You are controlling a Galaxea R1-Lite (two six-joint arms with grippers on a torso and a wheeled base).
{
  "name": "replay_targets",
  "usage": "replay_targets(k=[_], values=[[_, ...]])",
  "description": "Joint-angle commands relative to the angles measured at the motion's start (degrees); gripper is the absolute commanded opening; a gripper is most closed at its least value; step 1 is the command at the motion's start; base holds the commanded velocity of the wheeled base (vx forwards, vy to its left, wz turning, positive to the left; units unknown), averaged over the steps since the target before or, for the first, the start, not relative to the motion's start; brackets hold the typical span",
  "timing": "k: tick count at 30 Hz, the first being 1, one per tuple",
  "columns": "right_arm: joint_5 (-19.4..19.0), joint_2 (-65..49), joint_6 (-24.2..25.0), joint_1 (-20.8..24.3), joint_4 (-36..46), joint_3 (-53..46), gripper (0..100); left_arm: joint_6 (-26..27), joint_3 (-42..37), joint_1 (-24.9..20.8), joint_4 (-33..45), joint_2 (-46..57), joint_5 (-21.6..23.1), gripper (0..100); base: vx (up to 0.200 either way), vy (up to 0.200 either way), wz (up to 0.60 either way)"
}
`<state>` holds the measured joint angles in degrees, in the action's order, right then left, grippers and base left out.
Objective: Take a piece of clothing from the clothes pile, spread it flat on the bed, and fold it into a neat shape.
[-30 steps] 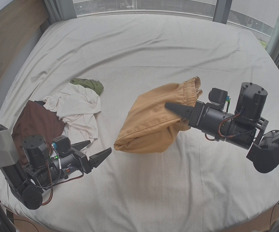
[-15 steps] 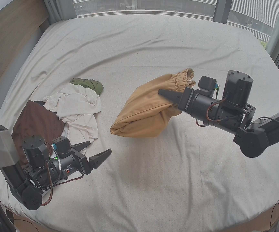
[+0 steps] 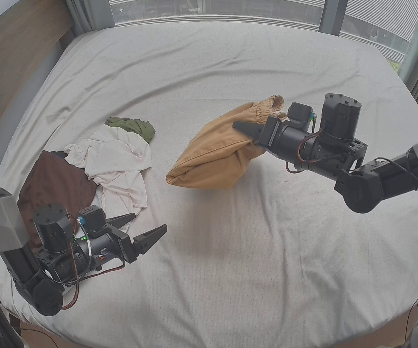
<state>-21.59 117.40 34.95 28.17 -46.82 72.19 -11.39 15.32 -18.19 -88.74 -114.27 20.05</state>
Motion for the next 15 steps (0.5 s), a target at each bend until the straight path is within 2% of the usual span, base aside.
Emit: replay_targets(k=[1,15], values=[[-0.7,3.7,0.0,-0.6,0.2,4.0,0,0.0,-0.1,0.0,0.0,-0.2,0.0,100,0.0,0.0,0.0],[-2.1,12.8,0.0,-2.2,3.6,22.0,0,-0.1,-0.5,0.0,-0.1,-0.7,0.1,100,0.0,0.0,0.0]])
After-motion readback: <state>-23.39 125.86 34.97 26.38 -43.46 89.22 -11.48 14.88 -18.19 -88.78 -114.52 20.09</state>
